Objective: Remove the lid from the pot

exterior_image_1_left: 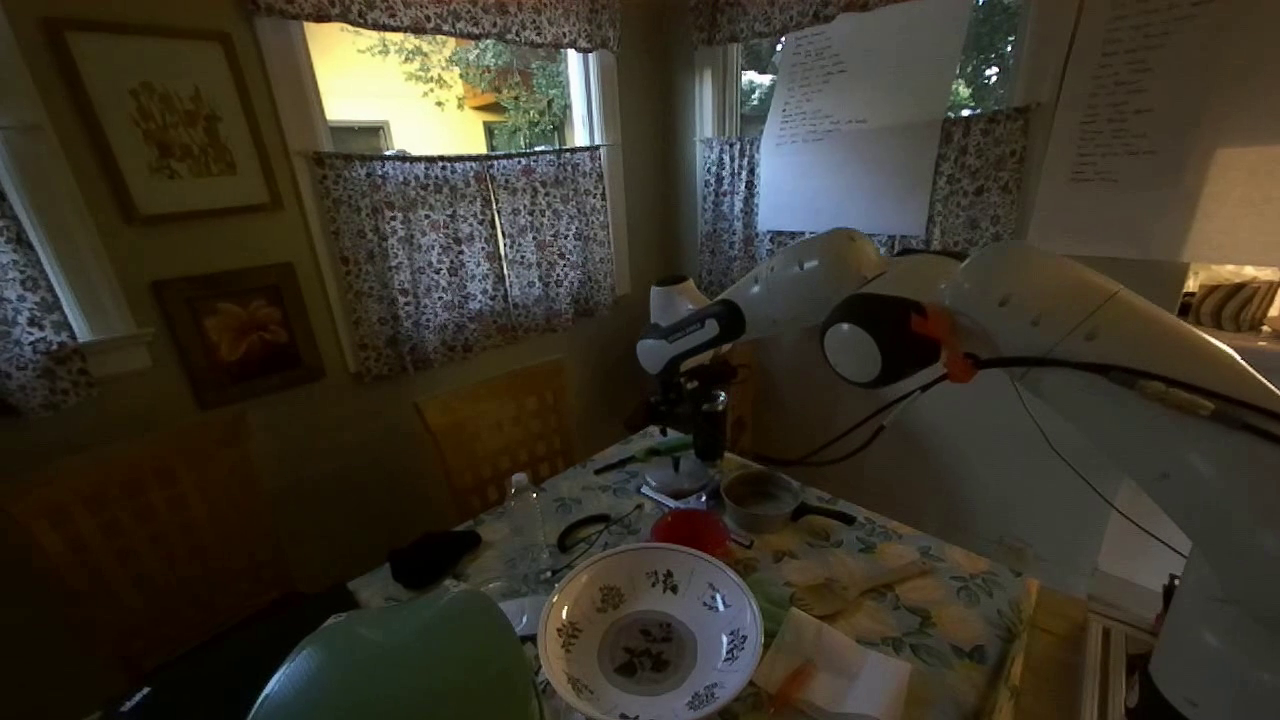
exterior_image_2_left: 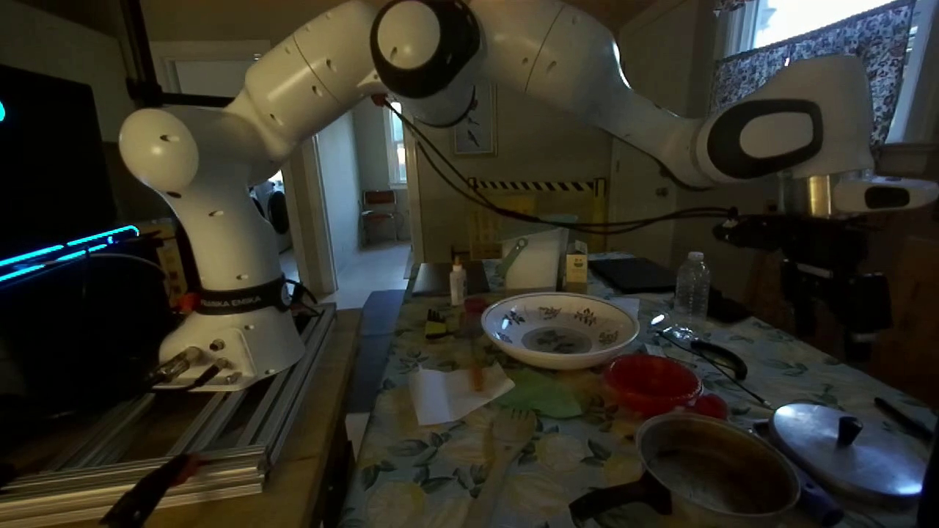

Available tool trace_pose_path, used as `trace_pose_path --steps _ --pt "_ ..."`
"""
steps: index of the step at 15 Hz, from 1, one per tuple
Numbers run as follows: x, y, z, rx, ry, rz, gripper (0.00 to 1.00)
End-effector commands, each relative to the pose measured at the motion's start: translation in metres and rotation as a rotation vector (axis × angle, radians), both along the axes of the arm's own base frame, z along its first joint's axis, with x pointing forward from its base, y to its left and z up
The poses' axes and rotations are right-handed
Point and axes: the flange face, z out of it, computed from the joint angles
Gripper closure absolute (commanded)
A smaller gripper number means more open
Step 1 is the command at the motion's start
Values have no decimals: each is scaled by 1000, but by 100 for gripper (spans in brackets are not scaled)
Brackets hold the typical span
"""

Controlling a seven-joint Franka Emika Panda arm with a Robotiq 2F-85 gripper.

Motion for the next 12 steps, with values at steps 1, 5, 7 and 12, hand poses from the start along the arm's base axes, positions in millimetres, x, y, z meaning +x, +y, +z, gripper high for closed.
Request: trace_pose_path --steps 1,5,7,12 --pt "-30 18 23 51 91 -33 0" --pt "-56 35 32 114 120 -31 0" --pt "-71 41 32 145 119 -21 0" --pt "-111 62 25 182 109 -74 0"
